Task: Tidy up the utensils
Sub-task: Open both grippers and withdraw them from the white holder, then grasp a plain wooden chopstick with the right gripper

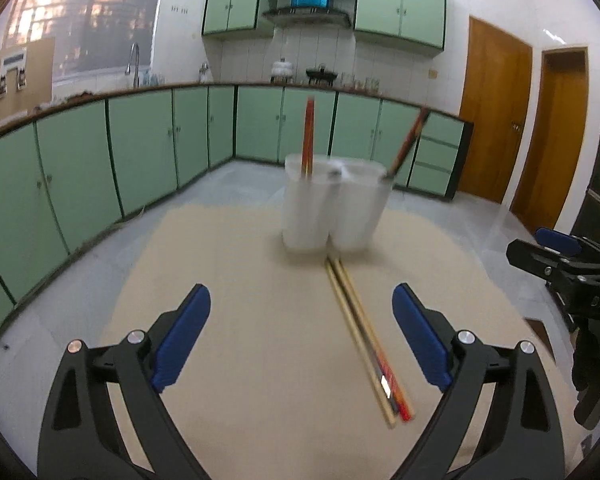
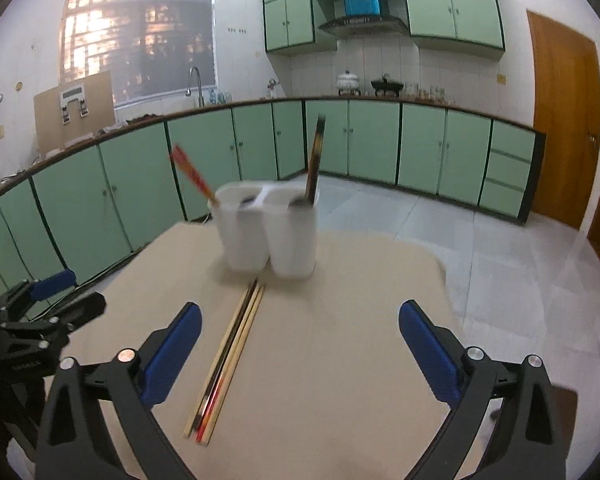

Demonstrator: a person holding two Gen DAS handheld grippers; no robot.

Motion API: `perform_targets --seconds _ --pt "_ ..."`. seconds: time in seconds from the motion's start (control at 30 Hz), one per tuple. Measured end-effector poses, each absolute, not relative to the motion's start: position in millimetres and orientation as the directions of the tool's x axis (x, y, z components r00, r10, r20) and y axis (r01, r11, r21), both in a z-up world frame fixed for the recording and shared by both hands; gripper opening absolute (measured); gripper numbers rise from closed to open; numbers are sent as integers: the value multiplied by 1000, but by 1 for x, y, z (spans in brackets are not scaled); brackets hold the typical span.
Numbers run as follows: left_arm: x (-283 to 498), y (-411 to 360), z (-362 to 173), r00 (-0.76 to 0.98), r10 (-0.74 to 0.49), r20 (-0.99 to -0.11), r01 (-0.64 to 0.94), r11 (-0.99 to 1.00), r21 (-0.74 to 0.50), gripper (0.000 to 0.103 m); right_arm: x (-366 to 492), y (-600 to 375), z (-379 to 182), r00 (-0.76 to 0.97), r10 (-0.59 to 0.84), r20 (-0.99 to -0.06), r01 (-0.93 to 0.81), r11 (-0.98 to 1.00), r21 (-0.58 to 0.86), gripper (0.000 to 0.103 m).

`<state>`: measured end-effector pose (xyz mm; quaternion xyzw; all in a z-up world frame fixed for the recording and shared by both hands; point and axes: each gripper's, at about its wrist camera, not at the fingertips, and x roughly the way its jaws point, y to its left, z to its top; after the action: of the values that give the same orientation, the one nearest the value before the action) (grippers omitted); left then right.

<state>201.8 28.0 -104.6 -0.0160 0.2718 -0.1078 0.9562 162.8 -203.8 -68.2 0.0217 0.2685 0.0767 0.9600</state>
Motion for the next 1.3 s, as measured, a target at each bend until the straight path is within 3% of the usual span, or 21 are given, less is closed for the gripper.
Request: perform_targets --seconds 0.3,0.67,0.87,1.03,1.3 --pt "189 38 -155 771 -145 -620 157 987 -36 90 141 -200 -121 795 125 -593 -87 992 92 97" --pt "184 44 -180 697 -88 -712 120 993 -5 90 131 -193 -161 733 126 -668 -70 991 110 96" --pt "185 49 -185 677 -77 -732 98 995 -14 90 131 -183 -172 698 153 -700 -94 988 122 82" --pt "187 50 -186 669 -75 -739 95 995 -15 90 131 -166 -178 658 209 -723 -157 978 140 63" --pt "191 52 -186 661 -79 -746 85 996 -31 90 134 -150 -182 627 202 -752 -183 977 110 59"
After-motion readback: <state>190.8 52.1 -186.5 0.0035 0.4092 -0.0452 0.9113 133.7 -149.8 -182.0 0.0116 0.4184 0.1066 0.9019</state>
